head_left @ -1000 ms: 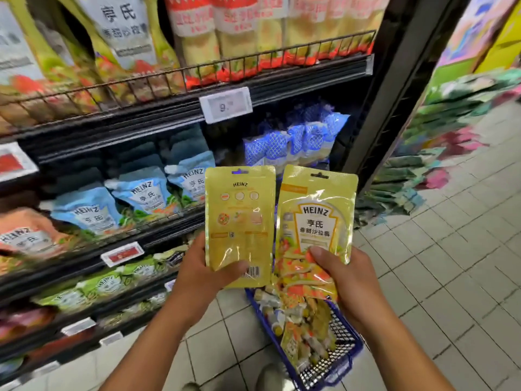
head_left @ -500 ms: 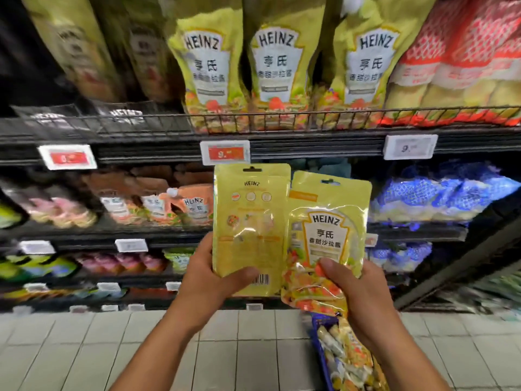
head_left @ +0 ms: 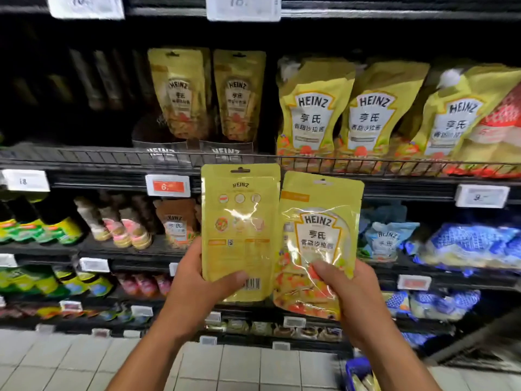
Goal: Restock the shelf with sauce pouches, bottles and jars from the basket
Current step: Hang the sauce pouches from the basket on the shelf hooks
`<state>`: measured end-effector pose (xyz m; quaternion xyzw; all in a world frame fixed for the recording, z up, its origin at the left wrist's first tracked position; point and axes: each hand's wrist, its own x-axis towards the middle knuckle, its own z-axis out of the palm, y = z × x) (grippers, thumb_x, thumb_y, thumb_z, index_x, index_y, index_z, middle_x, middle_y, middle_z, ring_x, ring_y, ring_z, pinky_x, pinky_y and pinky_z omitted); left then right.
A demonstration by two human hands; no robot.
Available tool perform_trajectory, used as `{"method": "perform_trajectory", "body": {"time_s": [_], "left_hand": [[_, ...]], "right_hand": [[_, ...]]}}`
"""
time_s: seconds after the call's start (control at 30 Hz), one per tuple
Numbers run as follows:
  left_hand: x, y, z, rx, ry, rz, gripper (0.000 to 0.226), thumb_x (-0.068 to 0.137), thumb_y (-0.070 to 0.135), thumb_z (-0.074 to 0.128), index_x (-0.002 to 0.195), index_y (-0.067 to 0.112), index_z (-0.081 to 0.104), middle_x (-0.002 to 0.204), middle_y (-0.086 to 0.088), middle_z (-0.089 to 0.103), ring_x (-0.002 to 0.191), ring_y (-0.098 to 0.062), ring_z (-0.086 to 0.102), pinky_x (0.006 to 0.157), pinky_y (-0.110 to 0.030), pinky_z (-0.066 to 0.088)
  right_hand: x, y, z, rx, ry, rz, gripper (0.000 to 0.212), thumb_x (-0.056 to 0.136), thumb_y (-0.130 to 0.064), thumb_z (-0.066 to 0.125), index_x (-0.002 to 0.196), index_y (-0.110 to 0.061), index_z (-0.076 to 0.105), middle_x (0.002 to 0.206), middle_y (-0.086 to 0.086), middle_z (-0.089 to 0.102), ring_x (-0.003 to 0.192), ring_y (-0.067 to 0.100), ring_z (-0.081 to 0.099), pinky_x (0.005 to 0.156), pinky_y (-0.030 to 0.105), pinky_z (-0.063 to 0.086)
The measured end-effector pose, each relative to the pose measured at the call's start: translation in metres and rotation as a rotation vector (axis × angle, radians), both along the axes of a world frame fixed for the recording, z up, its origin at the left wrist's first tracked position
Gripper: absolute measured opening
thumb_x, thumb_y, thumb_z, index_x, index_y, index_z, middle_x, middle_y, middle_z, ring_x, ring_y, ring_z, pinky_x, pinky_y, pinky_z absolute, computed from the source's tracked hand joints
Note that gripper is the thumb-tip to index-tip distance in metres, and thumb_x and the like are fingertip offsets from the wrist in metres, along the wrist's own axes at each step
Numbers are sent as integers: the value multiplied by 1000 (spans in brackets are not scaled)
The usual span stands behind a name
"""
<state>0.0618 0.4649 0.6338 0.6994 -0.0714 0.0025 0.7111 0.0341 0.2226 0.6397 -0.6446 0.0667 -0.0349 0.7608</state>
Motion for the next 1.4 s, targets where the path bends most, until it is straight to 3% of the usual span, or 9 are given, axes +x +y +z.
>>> {"method": "perform_trajectory", "body": {"time_s": [0.07, 0.2, 0.37, 0.57, 0.67, 1.03, 1.1, 1.23, 1.4], "left_hand": [[5, 13, 3, -10, -18, -2, 63, 54, 36, 89, 111, 44, 64, 110, 2, 75, 97, -17, 73, 70, -24, 58], [14, 36, 9, -24, -37, -7, 65, 57, 36, 90, 115, 41, 62, 111, 0, 75, 99, -19, 73, 72, -25, 59], [29, 53, 18, -43, -64, 24, 66, 56, 39, 91, 115, 40, 62, 113, -1, 74, 100, -20, 73, 72, -26, 59], [54, 62, 31, -49, -94, 82, 78, 49, 57, 93, 118, 43, 59, 114, 1, 73, 102, -20, 72, 74, -27, 60], [70, 62, 38, -57, -110, 102, 79, 49, 55, 94, 120, 41, 59, 115, -1, 73, 103, -22, 72, 76, -30, 60], [106, 71, 65, -69, -202, 157, 63, 59, 36, 89, 116, 38, 63, 113, -3, 74, 101, -24, 73, 76, -28, 59], [114, 76, 76, -58, -217, 164, 62, 60, 37, 88, 116, 38, 63, 113, -2, 74, 101, -22, 72, 76, -26, 59], [139, 90, 102, -43, -255, 138, 62, 59, 39, 88, 116, 36, 63, 114, 0, 73, 105, -22, 71, 85, -39, 56], [176, 110, 133, -4, -283, 115, 55, 58, 40, 87, 108, 41, 65, 110, 2, 75, 100, -18, 73, 80, -32, 56]], "right_hand": [[5, 14, 5, -8, -14, 12, 45, 61, -50, 80, 102, -30, 76, 98, 9, 78, 89, 30, 76, 75, 42, 59], [18, 37, 17, -16, -29, 22, 42, 59, -48, 80, 95, -27, 77, 92, 11, 78, 82, 31, 76, 62, 33, 60], [40, 54, 34, -36, -37, 68, 27, 68, -40, 78, 92, -27, 78, 91, 11, 78, 81, 31, 76, 62, 32, 59], [74, 64, 54, -35, -91, 138, 39, 62, -51, 78, 96, -31, 76, 95, 7, 79, 86, 28, 76, 69, 38, 61], [92, 64, 59, -29, -106, 168, 39, 63, -50, 79, 98, -32, 76, 97, 8, 78, 88, 29, 76, 75, 43, 61], [142, 71, 81, -71, -187, 224, 34, 63, -50, 78, 92, -33, 77, 92, 6, 79, 85, 27, 76, 74, 41, 60], [150, 77, 91, -67, -218, 222, 30, 64, -48, 78, 91, -34, 76, 92, 5, 79, 83, 27, 77, 69, 39, 61], [170, 90, 111, -64, -257, 181, 16, 75, -35, 77, 91, -37, 77, 93, 1, 79, 84, 22, 77, 68, 31, 60], [201, 106, 142, -57, -253, 92, 11, 85, -20, 76, 96, -21, 74, 94, 5, 79, 84, 22, 77, 63, 28, 60]]}}
